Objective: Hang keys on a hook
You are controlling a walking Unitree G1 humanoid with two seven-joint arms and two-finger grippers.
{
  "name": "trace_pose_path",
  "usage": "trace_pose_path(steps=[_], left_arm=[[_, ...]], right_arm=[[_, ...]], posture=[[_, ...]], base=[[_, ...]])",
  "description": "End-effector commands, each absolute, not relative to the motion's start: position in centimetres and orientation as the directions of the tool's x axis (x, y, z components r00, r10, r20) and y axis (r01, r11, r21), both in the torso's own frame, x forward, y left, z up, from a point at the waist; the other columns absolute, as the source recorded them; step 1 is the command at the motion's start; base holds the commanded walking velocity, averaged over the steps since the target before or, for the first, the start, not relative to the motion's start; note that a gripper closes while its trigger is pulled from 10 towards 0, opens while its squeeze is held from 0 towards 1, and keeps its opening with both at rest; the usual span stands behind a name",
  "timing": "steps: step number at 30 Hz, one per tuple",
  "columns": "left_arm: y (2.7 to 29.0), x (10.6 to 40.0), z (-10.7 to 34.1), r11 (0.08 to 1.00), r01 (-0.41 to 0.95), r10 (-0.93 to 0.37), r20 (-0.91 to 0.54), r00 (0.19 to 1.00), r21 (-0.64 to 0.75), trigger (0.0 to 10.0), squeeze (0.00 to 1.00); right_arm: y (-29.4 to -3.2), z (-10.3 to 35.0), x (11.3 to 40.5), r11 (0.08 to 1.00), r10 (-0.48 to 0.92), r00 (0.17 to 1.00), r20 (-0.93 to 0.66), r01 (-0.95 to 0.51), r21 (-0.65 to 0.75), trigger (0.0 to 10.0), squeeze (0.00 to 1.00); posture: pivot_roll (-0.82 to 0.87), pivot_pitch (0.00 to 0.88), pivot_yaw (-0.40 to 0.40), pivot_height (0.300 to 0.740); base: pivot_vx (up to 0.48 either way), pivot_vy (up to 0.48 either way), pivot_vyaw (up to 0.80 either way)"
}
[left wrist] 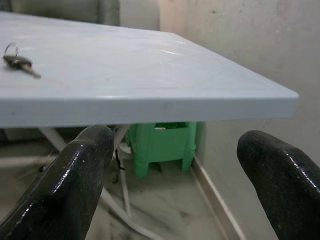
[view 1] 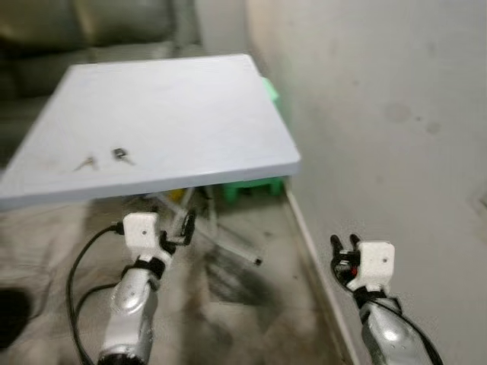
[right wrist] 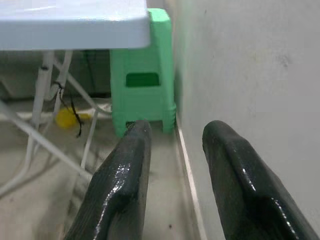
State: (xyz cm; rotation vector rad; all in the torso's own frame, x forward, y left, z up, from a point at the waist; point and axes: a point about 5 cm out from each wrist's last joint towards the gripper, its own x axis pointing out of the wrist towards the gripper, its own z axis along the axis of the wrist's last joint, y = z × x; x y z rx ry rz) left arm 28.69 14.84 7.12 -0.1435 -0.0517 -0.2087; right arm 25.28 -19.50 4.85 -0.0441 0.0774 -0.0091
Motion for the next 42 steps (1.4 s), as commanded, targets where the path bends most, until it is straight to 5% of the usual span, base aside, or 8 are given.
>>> trace_pose_path(steps=[1, 12, 42], left_arm=[[15.9, 28.9, 7.7, 0.975, 0.181, -0.173, 0.070, 0.982, -0.129, 10.0, 0.00], [16.0, 30.2, 10.2, 0.978, 0.178, -0.163, 0.130, 0.978, -0.112, 10.0, 0.00], [16.1, 30.4, 10.3, 0.978, 0.167, -0.154, 0.105, 0.982, -0.129, 10.0, 0.00]], right_arm=[[-18.9, 5.8, 25.8, 0.999, 0.003, 0.999, -0.045, -0.005, -0.035, 10.0, 0.00], [-18.8, 9.3, 27.6, 1.000, 0.017, 0.998, 0.060, -0.016, -0.009, 10.0, 0.00], [-18.8, 8.9, 27.2, 1.000, 0.012, 0.999, 0.030, -0.011, -0.017, 10.0, 0.00]], posture=[[-0.02, 0.076, 0.005, 0.740], [-0.02, 0.067, 0.002, 0.740], [-0.02, 0.058, 0.004, 0.740]], base=[[0.000, 0.000, 0.80], [0.000, 0.000, 0.26], [0.000, 0.000, 0.00]])
